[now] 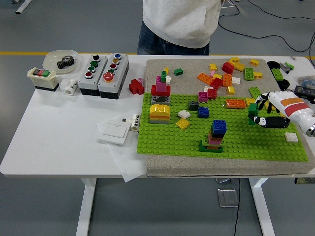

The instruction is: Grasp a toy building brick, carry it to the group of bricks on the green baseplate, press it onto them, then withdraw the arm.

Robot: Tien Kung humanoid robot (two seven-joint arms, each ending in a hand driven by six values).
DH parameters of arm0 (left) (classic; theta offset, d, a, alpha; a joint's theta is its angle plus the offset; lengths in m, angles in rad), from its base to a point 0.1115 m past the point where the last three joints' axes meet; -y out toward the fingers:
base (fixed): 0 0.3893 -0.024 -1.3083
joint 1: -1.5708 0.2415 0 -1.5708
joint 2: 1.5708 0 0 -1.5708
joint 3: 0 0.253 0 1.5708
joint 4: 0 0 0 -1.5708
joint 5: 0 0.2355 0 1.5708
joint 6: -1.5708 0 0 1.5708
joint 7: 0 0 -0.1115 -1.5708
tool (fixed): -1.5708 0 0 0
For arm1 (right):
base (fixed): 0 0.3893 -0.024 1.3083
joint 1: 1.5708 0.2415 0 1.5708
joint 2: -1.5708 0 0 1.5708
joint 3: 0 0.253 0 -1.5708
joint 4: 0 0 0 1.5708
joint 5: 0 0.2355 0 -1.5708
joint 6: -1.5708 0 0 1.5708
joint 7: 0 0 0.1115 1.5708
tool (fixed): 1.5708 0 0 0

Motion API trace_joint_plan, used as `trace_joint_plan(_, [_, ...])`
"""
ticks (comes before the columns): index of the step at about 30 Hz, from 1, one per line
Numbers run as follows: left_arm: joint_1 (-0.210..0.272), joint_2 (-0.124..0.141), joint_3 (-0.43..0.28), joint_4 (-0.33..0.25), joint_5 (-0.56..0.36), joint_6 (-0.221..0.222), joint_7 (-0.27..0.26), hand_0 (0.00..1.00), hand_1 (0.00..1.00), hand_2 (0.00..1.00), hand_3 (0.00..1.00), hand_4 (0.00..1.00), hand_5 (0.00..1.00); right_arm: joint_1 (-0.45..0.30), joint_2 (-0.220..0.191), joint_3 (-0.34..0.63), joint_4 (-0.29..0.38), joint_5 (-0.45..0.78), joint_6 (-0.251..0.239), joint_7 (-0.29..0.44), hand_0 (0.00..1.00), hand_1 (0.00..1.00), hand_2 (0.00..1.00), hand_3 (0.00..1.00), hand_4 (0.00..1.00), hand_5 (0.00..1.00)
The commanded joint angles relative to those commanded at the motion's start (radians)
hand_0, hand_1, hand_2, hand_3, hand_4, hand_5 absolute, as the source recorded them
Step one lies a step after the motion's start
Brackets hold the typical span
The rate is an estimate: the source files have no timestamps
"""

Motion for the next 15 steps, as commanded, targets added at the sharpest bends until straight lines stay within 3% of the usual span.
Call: trace_joint_plan(15, [-0.001, 0.000, 0.004, -0.001, -0.007, 0.005, -0.003, 0.399, 0.533, 0.636, 0.782, 0.793, 0.906, -0.113, -0.102, 0.087, 0.342, -0.055, 0.044, -0.022, 0.213, 0.327, 0.453, 0.504, 0.680, 0.467])
